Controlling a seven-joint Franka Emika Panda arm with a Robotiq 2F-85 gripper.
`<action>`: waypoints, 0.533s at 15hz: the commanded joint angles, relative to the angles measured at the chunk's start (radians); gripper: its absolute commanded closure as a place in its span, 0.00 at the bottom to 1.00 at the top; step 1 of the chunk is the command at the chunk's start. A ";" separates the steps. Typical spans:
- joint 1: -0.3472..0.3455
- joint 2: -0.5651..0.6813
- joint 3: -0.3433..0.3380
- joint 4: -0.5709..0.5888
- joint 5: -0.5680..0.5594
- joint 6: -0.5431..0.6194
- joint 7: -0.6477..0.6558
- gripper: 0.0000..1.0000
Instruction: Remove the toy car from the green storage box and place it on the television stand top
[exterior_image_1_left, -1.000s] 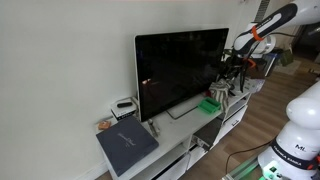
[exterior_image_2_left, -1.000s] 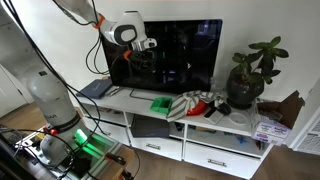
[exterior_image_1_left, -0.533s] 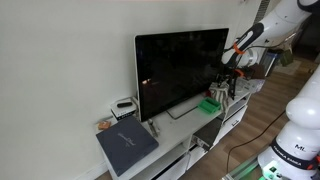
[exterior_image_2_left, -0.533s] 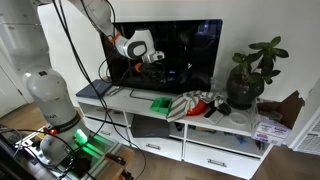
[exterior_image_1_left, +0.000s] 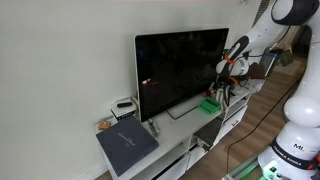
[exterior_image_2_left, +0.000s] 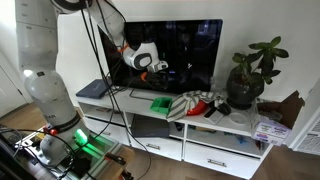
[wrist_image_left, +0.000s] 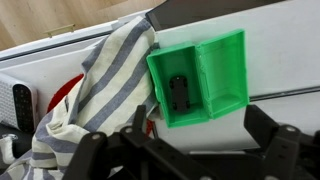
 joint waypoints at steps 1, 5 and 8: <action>-0.016 -0.006 0.016 0.000 -0.019 -0.002 0.016 0.00; -0.016 -0.013 0.017 0.000 -0.018 -0.002 0.015 0.00; 0.009 0.073 0.008 0.082 -0.033 -0.030 0.068 0.00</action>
